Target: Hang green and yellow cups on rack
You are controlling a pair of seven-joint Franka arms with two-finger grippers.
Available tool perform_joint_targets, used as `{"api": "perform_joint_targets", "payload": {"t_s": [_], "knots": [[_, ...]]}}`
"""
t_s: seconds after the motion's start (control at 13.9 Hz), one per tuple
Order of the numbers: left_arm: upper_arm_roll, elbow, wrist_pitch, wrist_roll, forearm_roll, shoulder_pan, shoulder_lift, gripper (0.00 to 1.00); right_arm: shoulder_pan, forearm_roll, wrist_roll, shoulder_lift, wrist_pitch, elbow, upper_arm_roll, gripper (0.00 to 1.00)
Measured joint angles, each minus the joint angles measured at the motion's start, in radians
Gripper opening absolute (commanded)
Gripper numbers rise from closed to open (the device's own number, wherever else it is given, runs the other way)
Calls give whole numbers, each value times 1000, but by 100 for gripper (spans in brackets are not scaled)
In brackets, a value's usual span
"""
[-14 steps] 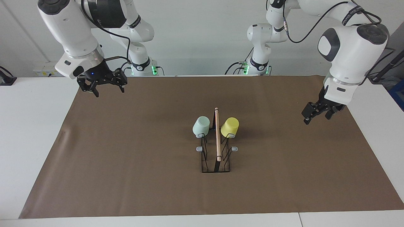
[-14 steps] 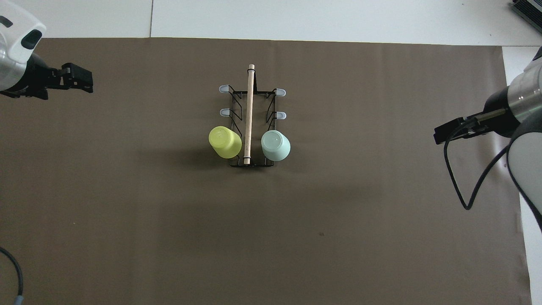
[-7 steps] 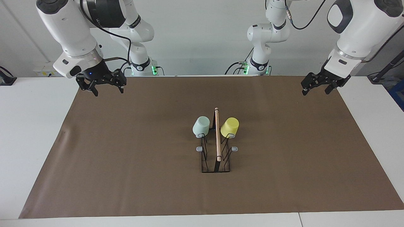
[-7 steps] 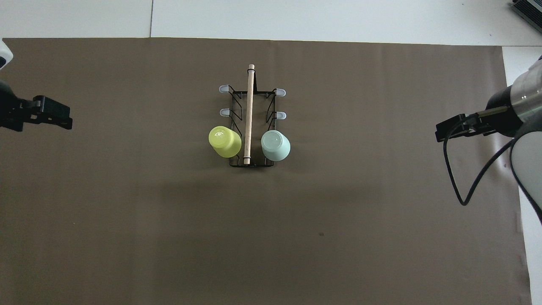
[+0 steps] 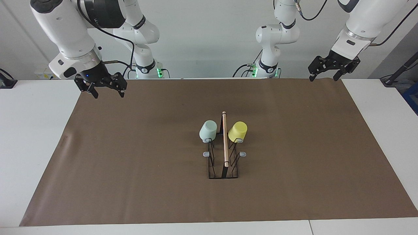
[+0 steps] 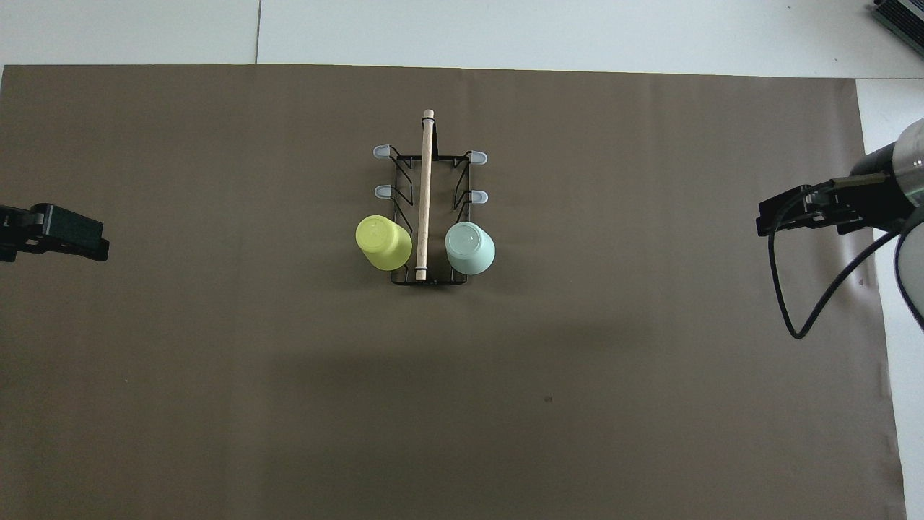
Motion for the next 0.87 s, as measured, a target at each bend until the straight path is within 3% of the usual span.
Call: {"api": "perform_joint_targets", "payload": {"t_s": [0.14, 0.36, 0.87], "knots": [[-15, -11, -9, 0, 0, 15, -23, 100, -1, 0, -10, 0, 0, 0, 2, 100], [-19, -112, 61, 23, 0, 32, -80, 100, -1, 0, -10, -11, 0, 5, 9, 100], [-22, -130, 76, 26, 0, 41, -91, 100, -1, 0, -11, -19, -7, 5, 12, 100]]}}
